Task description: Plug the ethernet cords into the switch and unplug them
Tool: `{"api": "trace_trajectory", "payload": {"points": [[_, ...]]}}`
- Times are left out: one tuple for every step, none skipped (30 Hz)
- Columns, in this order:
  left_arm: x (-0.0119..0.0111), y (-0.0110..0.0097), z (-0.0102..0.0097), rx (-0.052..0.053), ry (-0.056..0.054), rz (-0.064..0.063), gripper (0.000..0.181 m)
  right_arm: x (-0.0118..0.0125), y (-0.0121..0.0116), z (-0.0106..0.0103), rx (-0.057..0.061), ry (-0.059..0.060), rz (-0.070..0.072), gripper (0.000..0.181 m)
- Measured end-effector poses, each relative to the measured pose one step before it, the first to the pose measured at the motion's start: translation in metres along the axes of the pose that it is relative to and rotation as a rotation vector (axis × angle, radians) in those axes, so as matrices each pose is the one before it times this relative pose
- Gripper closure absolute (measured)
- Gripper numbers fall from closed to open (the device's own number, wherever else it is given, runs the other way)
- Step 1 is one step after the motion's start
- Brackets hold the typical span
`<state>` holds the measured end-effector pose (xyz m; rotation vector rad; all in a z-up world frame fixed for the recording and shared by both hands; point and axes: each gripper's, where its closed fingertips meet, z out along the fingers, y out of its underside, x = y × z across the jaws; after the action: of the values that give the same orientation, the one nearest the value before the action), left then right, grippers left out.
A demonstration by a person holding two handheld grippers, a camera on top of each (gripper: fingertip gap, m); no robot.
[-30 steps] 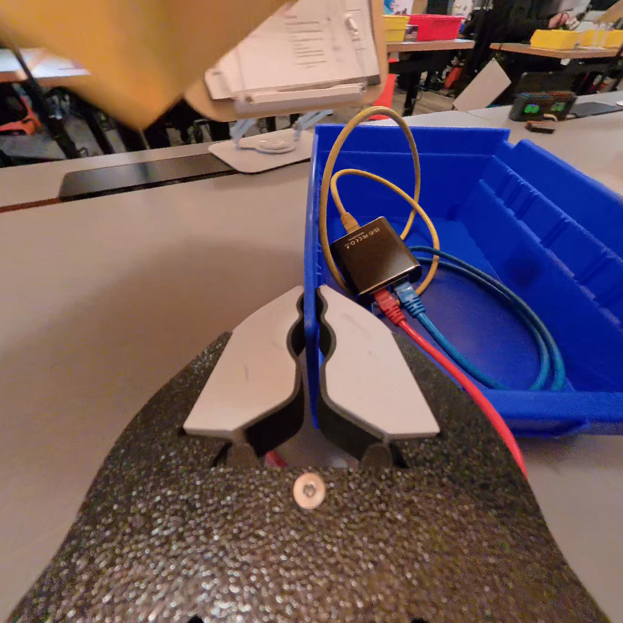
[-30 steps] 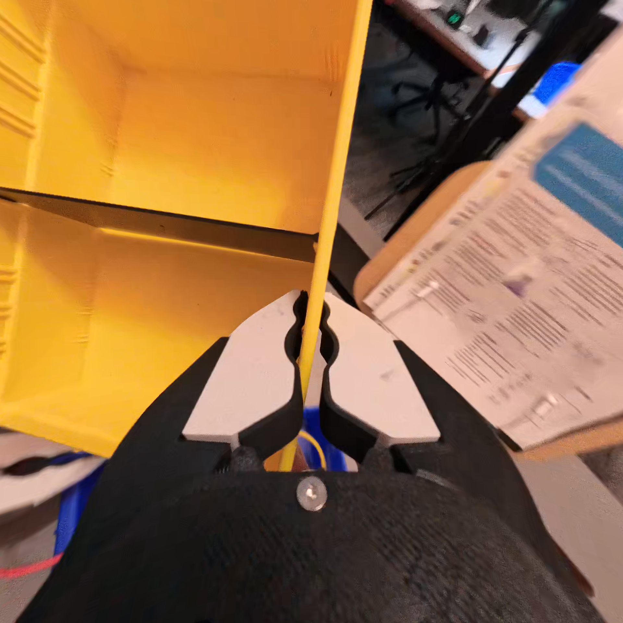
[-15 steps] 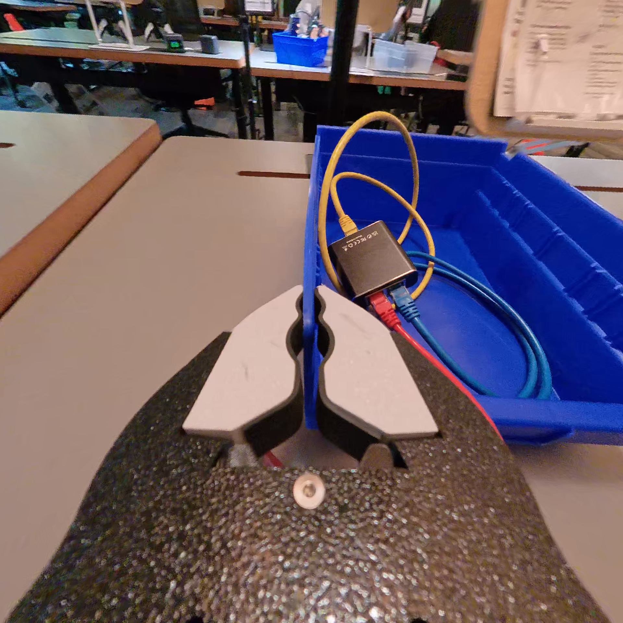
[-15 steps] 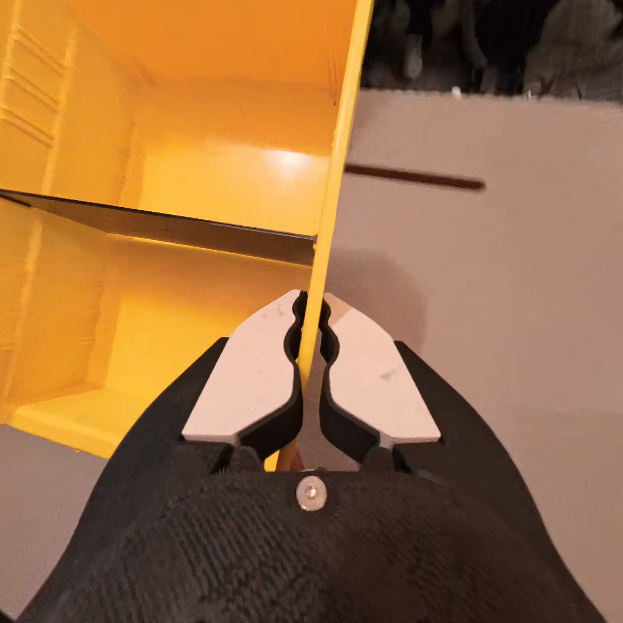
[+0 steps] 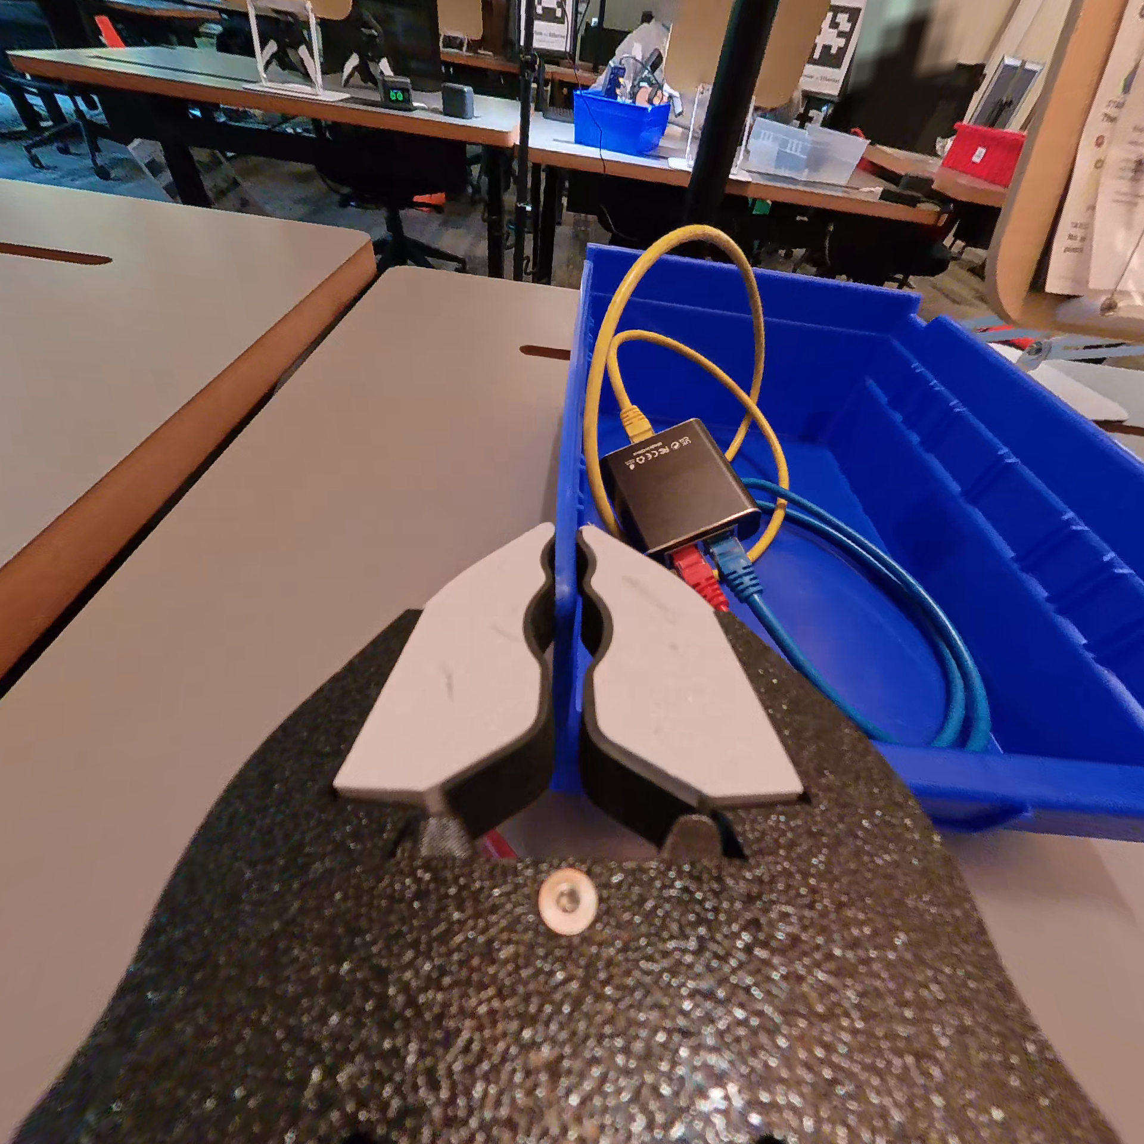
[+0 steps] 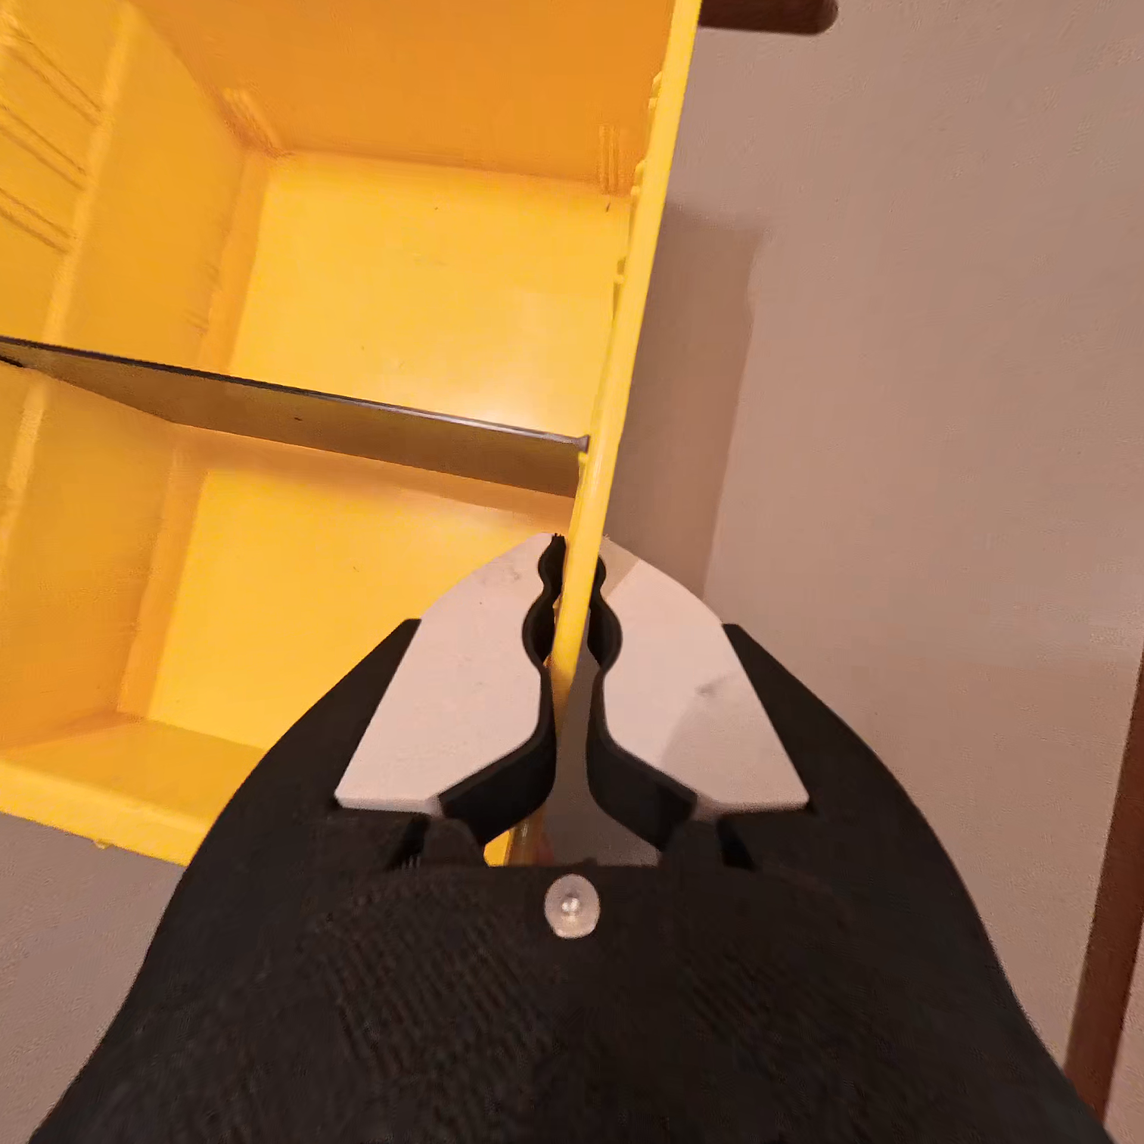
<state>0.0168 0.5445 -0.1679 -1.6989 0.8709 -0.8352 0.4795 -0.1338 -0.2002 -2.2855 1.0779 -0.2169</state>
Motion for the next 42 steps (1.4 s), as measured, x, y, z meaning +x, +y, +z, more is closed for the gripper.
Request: {"api": "trace_trajectory", "payload": {"points": [[-0.00033, -0.00045, 0.00155, 0.0005, -0.0039, -0.0012, 0.179, 0.00215, -0.00469, 0.00331, -0.0006, 0.0035, -0.0041, 0.176], [-0.00016, -0.00041, 0.00139, 0.0001, -0.0048, 0.0007, 0.179, 0.00234, -0.00553, 0.00359, 0.0095, 0.0022, -0.0117, 0.177], [-0.00015, -0.00039, 0.00123, -0.0005, -0.0057, 0.0015, 0.179, 0.00278, -0.00573, 0.00332, 0.0161, 0.0059, -0.0191, 0.177], [-0.00008, -0.00022, 0.00103, -0.0013, -0.0067, 0.0023, 0.179, 0.00251, -0.00458, 0.00259, 0.0151, 0.0076, -0.0136, 0.177], [-0.00016, -0.00021, 0.00067, -0.0016, -0.0067, 0.0028, 0.179, 0.00213, -0.00306, 0.00186, 0.0078, 0.0105, -0.0062, 0.176], [-0.00004, -0.00003, 0.00042, -0.0016, -0.0063, 0.0027, 0.179, 0.00151, -0.00216, 0.00126, 0.007, 0.012, -0.0111, 0.175], [-0.00008, 0.0, 0.00024, -0.0025, -0.0056, 0.0039, 0.179, 0.00045, -0.00104, 0.00031, 0.0093, 0.0117, -0.0147, 0.174], [-0.00005, 0.00006, 0.00012, -0.0046, -0.0048, 0.006, 0.178, -0.00028, -0.00058, -0.00131, 0.0135, 0.0106, -0.0177, 0.173], [-0.00007, 0.00062, 0.00005, -0.0109, -0.0028, 0.0057, 0.178, 0.00014, -0.002, -0.0038, 0.0293, 0.0152, -0.0199, 0.163], [-0.00002, 0.00165, -0.00001, -0.0238, -0.0003, 0.0025, 0.177, 0.0047, -0.00327, -0.00705, 0.0382, 0.0466, -0.0154, 0.148], [-0.00059, 0.00258, 0.0001, -0.0347, -0.003, 0.0034, 0.174, 0.0092, -0.00393, -0.01029, 0.039, 0.0757, -0.0125, 0.135], [-0.0022, 0.00221, -0.00026, -0.0382, -0.016, 0.0086, 0.154, 0.00851, -0.00622, -0.01266, 0.0514, 0.0653, -0.0135, 0.122], [-0.00362, 0.00082, -0.00152, -0.0368, -0.0297, 0.0106, 0.134, 0.00602, -0.00742, -0.01442, 0.0589, 0.0478, -0.0064, 0.114], [-0.00308, -0.00053, -0.0034, -0.0321, -0.0308, 0.0168, 0.125, 0.00288, -0.00769, -0.0158, 0.0581, 0.027, -0.0055, 0.108], [-0.00154, -0.00155, -0.00455, -0.0292, -0.025, 0.029, 0.119, -0.00074, -0.00758, -0.01628, 0.054, 0.0081, -0.0039, 0.103], [-0.00288, -0.00262, -0.00561, -0.0284, -0.0368, 0.0406, 0.116, -0.00491, -0.00738, -0.01608, 0.0509, -0.0136, 0.0003, 0.097], [-0.00586, -0.00404, -0.00617, -0.0225, -0.0593, 0.0461, 0.115, -0.00799, -0.0081, -0.01526, 0.0511, -0.026, -0.001, 0.093], [-0.00479, -0.00624, -0.00585, -0.009, -0.0504, 0.0394, 0.115, -0.00833, -0.00812, -0.01368, 0.0507, -0.0176, -0.0046, 0.091], [0.0013, -0.00817, -0.00541, 0.0017, -0.0086, 0.0176, 0.116, -0.00816, -0.00691, -0.01168, 0.0484, -0.0073, -0.0097, 0.089], [0.01024, -0.00903, -0.0053, 0.0033, 0.0481, -0.0068, 0.116, -0.00964, -0.0062, -0.00935, 0.0485, -0.0116, -0.0096, 0.088], [0.0182, -0.00781, -0.00437, -0.0048, 0.0932, -0.0176, 0.116, -0.01248, -0.00507, -0.00698, 0.0439, -0.0252, -0.0003, 0.088], [0.02069, -0.00448, -0.00204, -0.0221, 0.0983, -0.0238, 0.116, -0.01521, -0.00325, -0.00405, 0.0336, -0.0404, 0.0056, 0.089], [0.02001, 0.00004, 0.00099, -0.0488, 0.0892, -0.029, 0.116, -0.01679, -0.00041, -0.00122, 0.0183, -0.0496, 0.0084, 0.088], [0.01773, 0.00231, 0.00369, -0.06, 0.0786, -0.0365, 0.116, -0.01668, 0.00127, 0.00112, 0.0112, -0.0503, 0.0101, 0.087], [0.01396, 0.0007, 0.00569, -0.0447, 0.064, -0.0435, 0.116, -0.01508, 0.00182, 0.00278, 0.0108, -0.0437, 0.01, 0.087], [0.00922, -0.0007, 0.00716, -0.0308, 0.0444, -0.039, 0.116, -0.01259, 0.00075, 0.00491, 0.0101, -0.0383, -0.0054, 0.088], [0.00148, -0.00171, 0.00794, -0.0229, 0.0092, -0.0283, 0.116, -0.00884, 0.00071, 0.00549, -0.015, -0.0275, -0.0165, 0.088], [-0.00774, -0.00275, 0.00767, -0.0135, -0.0388, -0.0306, 0.116, -0.00532, 0.00071, 0.00387, -0.0303, -0.0036, -0.0055, 0.086], [-0.01173, -0.00258, 0.00723, -0.0122, -0.0611, -0.0379, 0.115, -0.00516, -0.00071, 0.00217, -0.0172, 0.0002, -0.0082, 0.086], [-0.00848, -0.00125, 0.00763, -0.017, -0.0417, -0.0353, 0.112, -0.0073, -0.00199, 0.00084, 0.0027, -0.0141, -0.0194, 0.086], [-0.00325, 0.00062, 0.00799, -0.0251, -0.0092, -0.0287, 0.109, -0.00867, -0.00216, 0.0, 0.013, -0.0251, -0.0278, 0.087], [-0.00136, 0.00176, 0.00777, -0.0292, 0.0013, -0.0221, 0.108, -0.0079, -0.00143, -0.00052, 0.0077, -0.0275, -0.028, 0.087], [-0.00142, 0.00123, 0.00703, -0.0244, -0.0037, -0.0166, 0.107, -0.00594, -0.00036, -0.00112, -0.0031, -0.0223, -0.0187, 0.087], [-0.002, -0.00029, 0.00603, -0.0136, -0.0097, -0.0094, 0.105, -0.00416, 0.00043, -0.00196, -0.0082, -0.018, -0.0161, 0.087], [-0.00331, -0.00166, 0.00553, -0.0049, -0.0174, -0.0077, 0.104, -0.00219, 0.00001, -0.00251, -0.0026, -0.0095, -0.011, 0.087], [-0.00379, -0.00263, 0.00513, 0.0, -0.0182, -0.0112, 0.103, -0.00069, -0.00089, -0.00263, 0.007, -0.0011, -0.0012, 0.088], [-0.0031, -0.00229, 0.00489, -0.0007, -0.0117, -0.0097, 0.105, -0.00064, -0.00105, -0.00235, 0.0108, -0.002, 0.0088, 0.089], [-0.00265, -0.00079, 0.00502, -0.0084, -0.0055, -0.0092, 0.106, -0.00105, -0.00194, -0.00163, 0.0113, -0.0057, 0.0165, 0.09], [-0.00187, -0.0003, 0.00425, -0.0144, -0.0012, -0.0102, 0.107, -0.00247, -0.00251, -0.00116, 0.0105, -0.0121, 0.0164, 0.091], [-0.00175, -0.00108, 0.00269, -0.0085, -0.0083, -0.0059, 0.108, -0.00377, -0.00302, -0.00086, 0.0123, -0.0169, 0.0064, 0.092], [-0.00022, 0.00051, 0.00302, -0.0042, -0.0017, -0.0022, 0.109, -0.00382, -0.00267, -0.00043, 0.0122, -0.014, -0.0074, 0.093], [-0.00038, 0.00328, 0.00374, -0.0175, 0.0005, 0.0007, 0.107, -0.00256, -0.00138, 0.00004, 0.0052, -0.0053, -0.0147, 0.093]]}}
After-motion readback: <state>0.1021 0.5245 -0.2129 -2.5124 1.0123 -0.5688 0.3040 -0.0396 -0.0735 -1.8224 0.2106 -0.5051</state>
